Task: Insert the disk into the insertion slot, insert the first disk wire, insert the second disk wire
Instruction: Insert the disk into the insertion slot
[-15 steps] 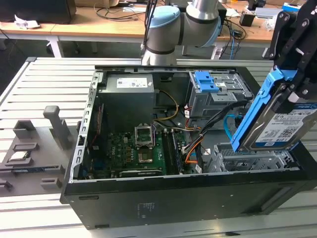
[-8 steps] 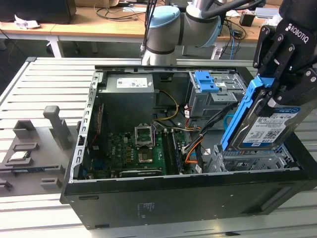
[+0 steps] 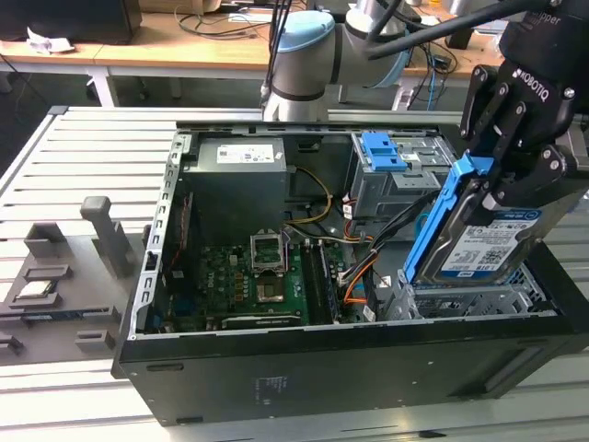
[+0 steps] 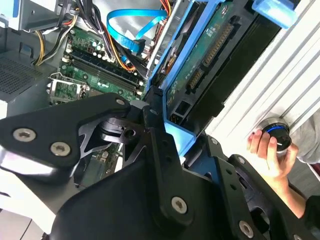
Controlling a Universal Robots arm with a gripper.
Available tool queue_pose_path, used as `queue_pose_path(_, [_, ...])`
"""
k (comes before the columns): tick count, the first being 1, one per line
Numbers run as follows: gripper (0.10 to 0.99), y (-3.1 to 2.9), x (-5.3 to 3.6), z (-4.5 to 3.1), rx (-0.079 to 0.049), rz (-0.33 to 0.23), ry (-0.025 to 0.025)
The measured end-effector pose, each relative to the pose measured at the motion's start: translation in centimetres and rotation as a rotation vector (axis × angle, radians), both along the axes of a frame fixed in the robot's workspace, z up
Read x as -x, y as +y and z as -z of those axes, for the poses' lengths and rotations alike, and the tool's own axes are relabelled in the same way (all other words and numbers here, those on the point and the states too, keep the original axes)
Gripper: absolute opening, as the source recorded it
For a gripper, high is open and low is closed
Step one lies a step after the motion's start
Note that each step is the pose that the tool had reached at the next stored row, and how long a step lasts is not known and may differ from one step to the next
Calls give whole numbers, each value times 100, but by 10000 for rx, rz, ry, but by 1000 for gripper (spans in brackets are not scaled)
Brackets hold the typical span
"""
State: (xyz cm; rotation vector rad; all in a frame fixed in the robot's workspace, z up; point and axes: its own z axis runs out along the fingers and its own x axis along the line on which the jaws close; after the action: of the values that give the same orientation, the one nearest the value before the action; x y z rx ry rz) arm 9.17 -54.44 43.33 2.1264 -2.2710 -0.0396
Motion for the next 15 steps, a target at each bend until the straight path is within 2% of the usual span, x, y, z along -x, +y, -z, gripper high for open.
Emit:
queue_pose_path(5, [369,0,1,114,1,2,0])
queue_pose_path(7, [369,0,1,188,4,2,1])
queue_pose_path(15, [369,0,0,361,6,2,1])
